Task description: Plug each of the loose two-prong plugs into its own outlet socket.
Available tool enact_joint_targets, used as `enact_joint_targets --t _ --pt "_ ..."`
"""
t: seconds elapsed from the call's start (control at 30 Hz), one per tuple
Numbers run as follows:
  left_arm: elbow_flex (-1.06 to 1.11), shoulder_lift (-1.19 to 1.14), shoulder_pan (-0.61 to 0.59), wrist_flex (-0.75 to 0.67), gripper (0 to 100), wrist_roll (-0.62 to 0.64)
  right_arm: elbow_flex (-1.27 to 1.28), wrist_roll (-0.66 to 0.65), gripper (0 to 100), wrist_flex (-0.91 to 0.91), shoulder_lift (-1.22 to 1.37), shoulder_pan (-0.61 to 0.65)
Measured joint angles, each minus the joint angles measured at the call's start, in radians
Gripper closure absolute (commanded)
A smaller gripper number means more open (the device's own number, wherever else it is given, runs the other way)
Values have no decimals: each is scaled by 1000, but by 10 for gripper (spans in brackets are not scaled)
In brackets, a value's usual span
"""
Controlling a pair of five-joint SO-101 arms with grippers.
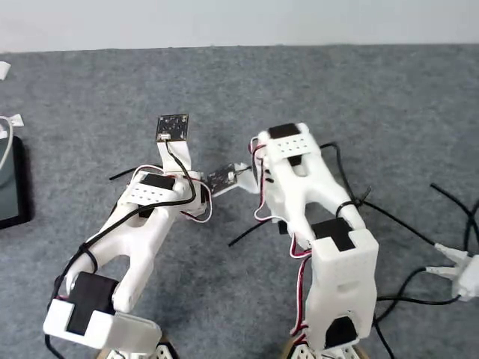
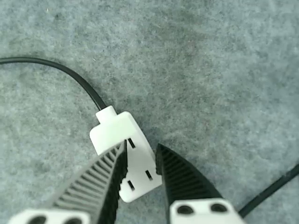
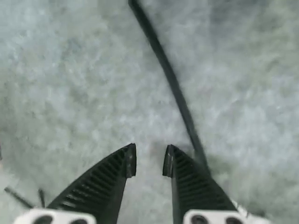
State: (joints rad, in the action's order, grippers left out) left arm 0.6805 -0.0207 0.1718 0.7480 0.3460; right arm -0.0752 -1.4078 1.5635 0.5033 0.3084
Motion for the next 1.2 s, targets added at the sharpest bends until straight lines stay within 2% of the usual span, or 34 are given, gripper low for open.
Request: enact_joint_targets --t 0.17,0.37,0.53,0.73,0.93,1.07,1.2 --pt "0 0 0 0 988 3 57 25 840 -71 -9 9" --pt "0 0 0 0 988 2 63 101 991 -144 -17 14" --pt "0 0 0 0 988 2 63 143 984 -199 -17 14" --pt "0 0 -2 0 988 2 63 163 977 -166 -25 17" --pt "0 0 -8 0 988 2 123 176 846 -35 -195 69" --pt "21 26 -3 0 988 -2 259 181 857 -124 -319 97" --pt "54 57 8 0 988 -43 420 238 865 -347 -362 107"
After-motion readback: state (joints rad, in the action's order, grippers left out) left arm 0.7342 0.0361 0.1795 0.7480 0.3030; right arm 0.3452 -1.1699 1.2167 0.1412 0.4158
